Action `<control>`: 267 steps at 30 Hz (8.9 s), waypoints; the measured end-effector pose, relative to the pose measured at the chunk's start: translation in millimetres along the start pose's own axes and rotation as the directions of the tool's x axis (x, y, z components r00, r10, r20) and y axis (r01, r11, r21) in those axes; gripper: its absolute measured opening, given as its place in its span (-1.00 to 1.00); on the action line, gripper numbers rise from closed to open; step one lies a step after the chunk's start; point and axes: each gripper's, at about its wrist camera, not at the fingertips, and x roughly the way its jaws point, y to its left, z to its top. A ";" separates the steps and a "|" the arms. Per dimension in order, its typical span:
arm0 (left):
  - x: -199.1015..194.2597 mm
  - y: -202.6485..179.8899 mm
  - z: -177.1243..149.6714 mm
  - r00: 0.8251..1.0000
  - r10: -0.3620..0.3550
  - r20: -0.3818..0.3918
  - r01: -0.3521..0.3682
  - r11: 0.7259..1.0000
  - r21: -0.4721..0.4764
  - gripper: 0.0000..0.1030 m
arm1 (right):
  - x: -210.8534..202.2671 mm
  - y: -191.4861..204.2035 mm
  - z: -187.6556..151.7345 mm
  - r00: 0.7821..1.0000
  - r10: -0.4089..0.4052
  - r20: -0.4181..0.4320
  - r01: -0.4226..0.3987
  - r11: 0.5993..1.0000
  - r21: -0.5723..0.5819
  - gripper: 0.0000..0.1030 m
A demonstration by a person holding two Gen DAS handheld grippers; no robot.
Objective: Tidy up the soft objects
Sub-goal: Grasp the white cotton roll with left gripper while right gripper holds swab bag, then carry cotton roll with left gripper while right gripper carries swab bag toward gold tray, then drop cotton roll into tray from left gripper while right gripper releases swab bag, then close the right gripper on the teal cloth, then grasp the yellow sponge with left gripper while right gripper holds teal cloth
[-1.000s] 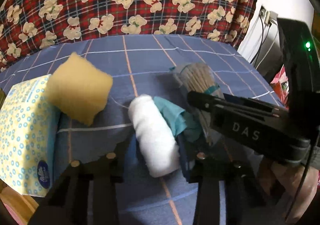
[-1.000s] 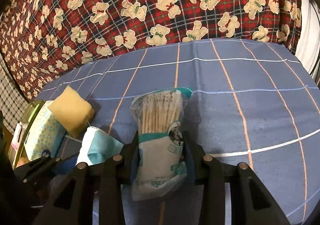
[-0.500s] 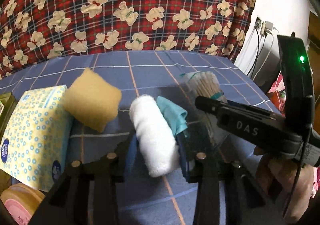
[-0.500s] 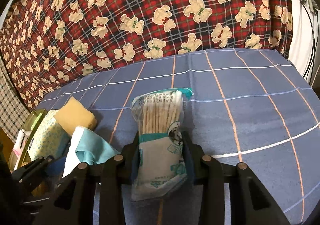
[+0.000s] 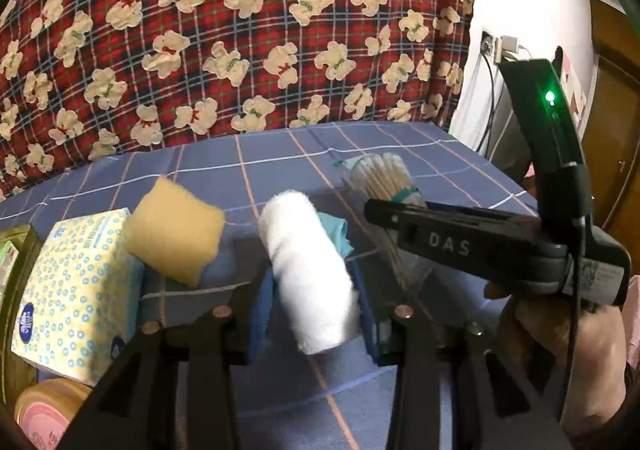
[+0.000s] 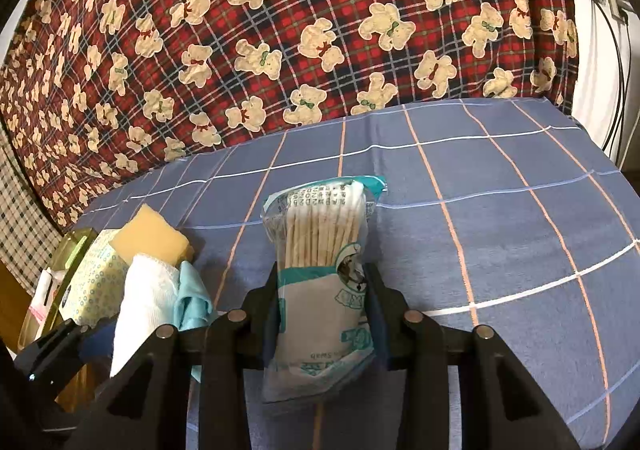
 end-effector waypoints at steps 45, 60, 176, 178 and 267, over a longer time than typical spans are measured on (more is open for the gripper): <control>-54.0 21.6 -14.2 0.948 -0.029 0.318 0.072 0.990 -0.125 -0.31 | -37.9 10.3 -6.6 0.983 0.000 0.184 0.009 0.999 -0.051 -0.22; -59.9 7.8 -15.6 0.941 0.054 0.334 -0.034 0.997 -0.064 -0.31 | -61.7 34.1 -19.0 0.958 -0.021 0.287 0.062 0.989 -0.135 -0.22; -230.7 273.5 -103.1 0.890 0.438 0.125 -0.348 0.832 -0.432 0.38 | -27.6 357.3 -72.8 0.918 0.389 -0.078 -0.377 0.796 -0.473 0.18; -233.0 268.3 -99.8 0.888 0.438 0.140 -0.344 0.835 -0.429 0.44 | -34.1 347.5 -72.1 0.919 0.390 -0.058 -0.369 0.800 -0.472 0.18; 65.2 26.8 54.1 0.874 0.415 -0.251 -0.295 0.866 0.405 -0.51 | 2.4 40.3 -8.8 1.000 -0.008 0.018 0.008 1.000 -0.029 -0.71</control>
